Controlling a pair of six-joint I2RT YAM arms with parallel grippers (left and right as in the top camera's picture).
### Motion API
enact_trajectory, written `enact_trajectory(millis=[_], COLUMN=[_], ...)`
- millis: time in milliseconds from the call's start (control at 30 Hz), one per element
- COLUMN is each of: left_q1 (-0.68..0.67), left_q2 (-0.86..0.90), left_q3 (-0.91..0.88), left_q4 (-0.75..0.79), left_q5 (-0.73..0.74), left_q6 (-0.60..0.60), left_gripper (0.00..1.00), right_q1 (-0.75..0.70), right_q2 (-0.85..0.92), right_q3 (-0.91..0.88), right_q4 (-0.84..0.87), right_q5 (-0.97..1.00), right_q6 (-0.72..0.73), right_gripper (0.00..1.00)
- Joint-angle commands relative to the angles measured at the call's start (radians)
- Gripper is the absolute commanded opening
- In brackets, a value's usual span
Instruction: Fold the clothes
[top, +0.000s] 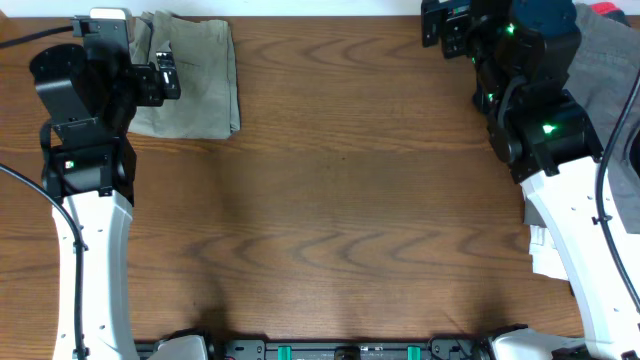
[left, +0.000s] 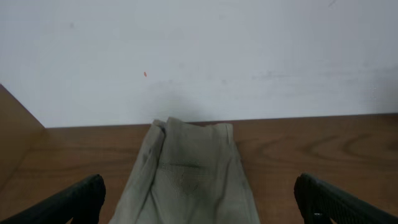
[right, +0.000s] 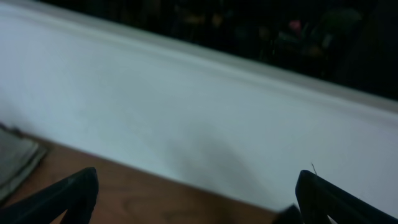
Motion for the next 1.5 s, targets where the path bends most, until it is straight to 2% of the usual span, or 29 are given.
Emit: enact_trajectory(millis=[0, 100, 233, 367, 500, 633, 767, 867, 967, 1200, 1467], left_q1=[-0.002, -0.002, -0.002, -0.002, -0.002, -0.002, -0.002, -0.002, -0.002, -0.002, -0.002], left_q2=[-0.001, -0.001, -0.001, -0.001, -0.001, -0.001, -0.001, -0.001, -0.001, -0.001, -0.001], left_q3=[0.003, 0.003, 0.003, 0.003, 0.003, 0.003, 0.003, 0.003, 0.003, 0.003, 0.003], left_q4=[-0.011, -0.018, -0.018, -0.017, -0.017, -0.017, -0.017, -0.017, -0.017, -0.017, -0.017], left_q5=[-0.013, -0.013, -0.013, -0.013, -0.012, -0.013, -0.013, -0.013, -0.013, -0.013, -0.012], left_q6=[-0.003, -0.003, -0.003, -0.002, -0.003, -0.003, -0.003, -0.003, -0.003, -0.003, -0.003], left_gripper=[0.98, 0.98, 0.98, 0.98, 0.98, 0.98, 0.98, 0.98, 0.98, 0.98, 0.98], right_q1=[0.008, 0.007, 0.005, 0.003, 0.008, -0.024, -0.136, -0.220, -0.255, -0.258, -0.258], right_q2=[0.010, 0.010, 0.010, 0.004, -0.066, -0.204, -0.364, -0.483, -0.600, -0.858, -1.109], right_q3=[0.001, 0.001, 0.001, 0.000, -0.006, -0.075, -0.287, -0.494, -0.695, -1.152, -1.502], right_q4=[-0.035, -0.099, -0.103, -0.014, 0.000, 0.010, 0.175, 0.308, 0.420, 0.717, 0.736], right_q5=[0.013, 0.034, 0.093, 0.092, 0.084, -0.103, -0.361, -0.474, -0.480, -0.458, -0.497], right_q6=[-0.011, -0.033, -0.082, -0.082, -0.081, -0.082, -0.082, -0.082, -0.084, -0.186, -0.186], right_gripper=[0.99, 0.99, 0.99, 0.99, 0.99, 0.99, 0.99, 0.99, 0.99, 0.99, 0.99])
